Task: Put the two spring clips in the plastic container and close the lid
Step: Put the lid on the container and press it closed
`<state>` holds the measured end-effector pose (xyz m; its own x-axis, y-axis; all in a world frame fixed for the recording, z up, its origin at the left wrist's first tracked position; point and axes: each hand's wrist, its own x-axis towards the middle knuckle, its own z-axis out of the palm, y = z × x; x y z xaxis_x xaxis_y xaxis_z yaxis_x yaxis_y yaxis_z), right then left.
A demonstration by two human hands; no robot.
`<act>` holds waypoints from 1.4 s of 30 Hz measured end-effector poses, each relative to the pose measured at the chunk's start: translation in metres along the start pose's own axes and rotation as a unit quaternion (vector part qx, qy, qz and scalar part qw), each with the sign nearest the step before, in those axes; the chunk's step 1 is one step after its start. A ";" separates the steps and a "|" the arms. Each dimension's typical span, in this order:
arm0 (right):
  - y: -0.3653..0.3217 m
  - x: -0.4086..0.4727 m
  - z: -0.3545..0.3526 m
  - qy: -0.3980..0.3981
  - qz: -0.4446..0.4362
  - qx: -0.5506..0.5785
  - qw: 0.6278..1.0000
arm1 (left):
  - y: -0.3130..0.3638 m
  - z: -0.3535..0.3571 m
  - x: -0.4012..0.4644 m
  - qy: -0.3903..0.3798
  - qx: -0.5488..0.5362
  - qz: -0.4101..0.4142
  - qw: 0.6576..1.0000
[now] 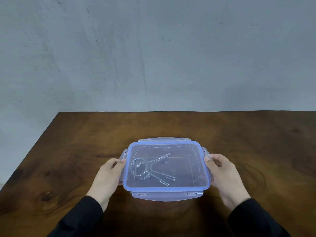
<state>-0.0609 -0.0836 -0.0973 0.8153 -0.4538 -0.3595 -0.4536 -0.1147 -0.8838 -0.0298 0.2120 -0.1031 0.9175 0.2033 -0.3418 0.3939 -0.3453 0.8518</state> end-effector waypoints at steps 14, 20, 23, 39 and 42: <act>0.000 0.006 0.004 -0.011 -0.012 -0.016 1.000 | -0.001 -0.001 0.001 0.019 -0.006 0.025 0.999; -0.001 0.004 0.002 -0.011 -0.007 -0.027 1.000 | -0.005 -0.004 0.002 -0.005 -0.018 0.001 1.000; -0.001 0.002 0.002 -0.006 -0.013 -0.026 1.000 | -0.007 -0.003 0.003 0.009 -0.020 0.008 1.000; 0.018 -0.010 0.019 -0.012 -0.114 -0.101 0.988 | -0.017 0.019 -0.024 -0.052 -0.085 0.067 0.993; 0.019 -0.008 0.018 -0.019 -0.124 -0.097 0.987 | -0.016 0.021 -0.026 -0.064 -0.101 0.077 0.990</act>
<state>-0.0696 -0.0662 -0.1167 0.9211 -0.3577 -0.1538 -0.2958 -0.3862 -0.8737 -0.0590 0.1927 -0.1159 0.9703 0.0411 -0.2382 0.2417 -0.1704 0.9553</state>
